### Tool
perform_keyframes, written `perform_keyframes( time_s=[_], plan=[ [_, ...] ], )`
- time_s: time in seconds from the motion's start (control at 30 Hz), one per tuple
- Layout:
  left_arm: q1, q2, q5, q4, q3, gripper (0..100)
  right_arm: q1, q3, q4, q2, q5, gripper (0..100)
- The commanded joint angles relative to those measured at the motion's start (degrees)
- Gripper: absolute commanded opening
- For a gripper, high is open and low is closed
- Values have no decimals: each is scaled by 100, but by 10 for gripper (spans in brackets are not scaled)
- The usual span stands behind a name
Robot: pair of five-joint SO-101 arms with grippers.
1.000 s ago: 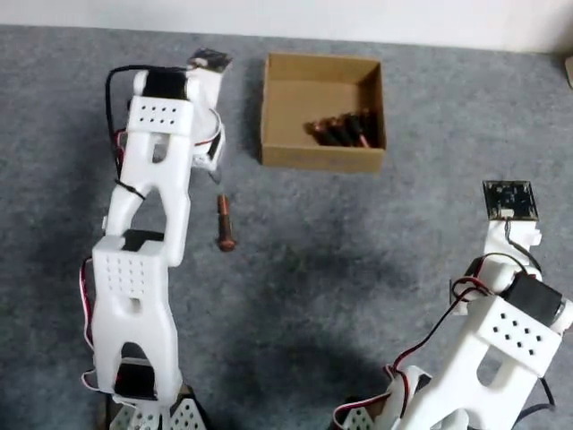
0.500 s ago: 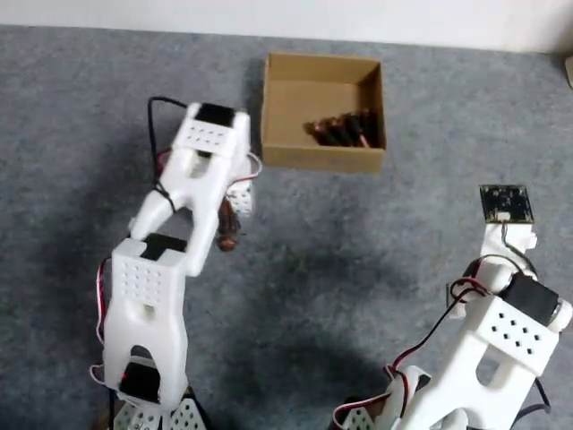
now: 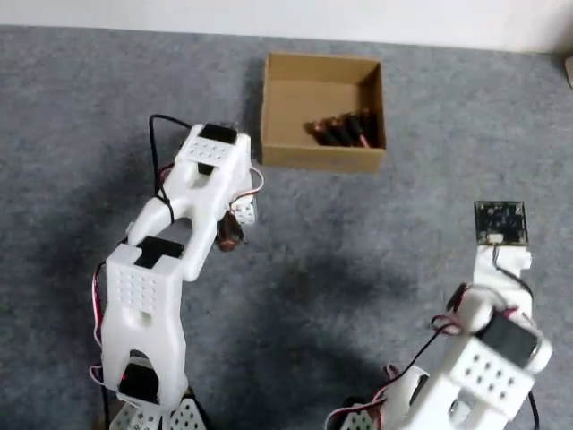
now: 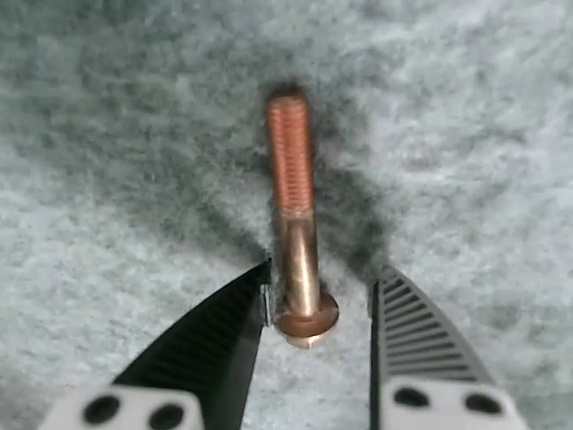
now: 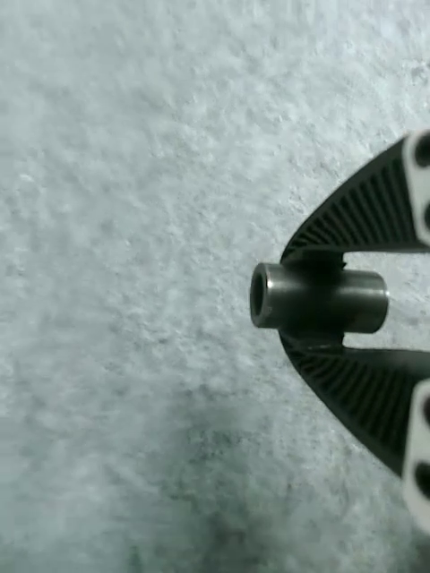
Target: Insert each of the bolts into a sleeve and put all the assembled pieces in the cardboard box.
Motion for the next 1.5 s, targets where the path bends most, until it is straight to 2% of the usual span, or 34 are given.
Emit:
perform_keyframes(
  time_s=[0.0,0.03,0.07,0.1,0.17,0.33,0.53,0.77,0.97,1.07,1.1,1.13,1.17,1.3,1.37,1.4,1.47],
  plan=[
    [-119,-101,53,-176,22,101,-233,66,295,-734,-18,5],
    [-127,-101,44,-176,13,27,-321,57,470,-813,-18,5],
    [-127,-101,44,-167,13,0,-400,57,611,-857,-18,5],
    [-119,-110,44,-167,13,27,-470,48,725,-866,-53,5],
    [-119,-110,44,-167,13,0,-514,48,813,-866,-62,5],
    [-198,-242,-105,-167,-92,4,-514,48,848,-901,-62,5],
    [-435,-1297,-18,-167,136,4,-514,101,840,-901,-70,5],
    [-804,-2905,1240,-185,1393,5,-514,101,831,-901,-273,5],
    [-1015,-3969,1793,-246,2826,5,-488,101,848,-910,-316,5],
    [-901,-4356,1793,-624,3530,5,-479,101,857,-910,-316,5],
    [-804,-4488,1521,-774,3767,5,-479,101,857,-910,-316,5],
    [-699,-4620,818,-888,3969,5,-479,101,866,-910,-316,5],
    [-593,-4769,-255,-1011,4154,5,-479,101,866,-910,-316,5],
    [-215,-5578,-6084,-1020,4787,5,-470,110,875,-910,-316,5],
    [-171,-6044,-8756,-853,5103,5,-470,110,866,-910,-316,5],
    [-189,-6264,-9873,-721,5305,5,-470,110,866,-910,-316,5],
    [-347,-6668,-11578,-545,5727,5,-470,110,866,-910,-316,5]
  ],
)
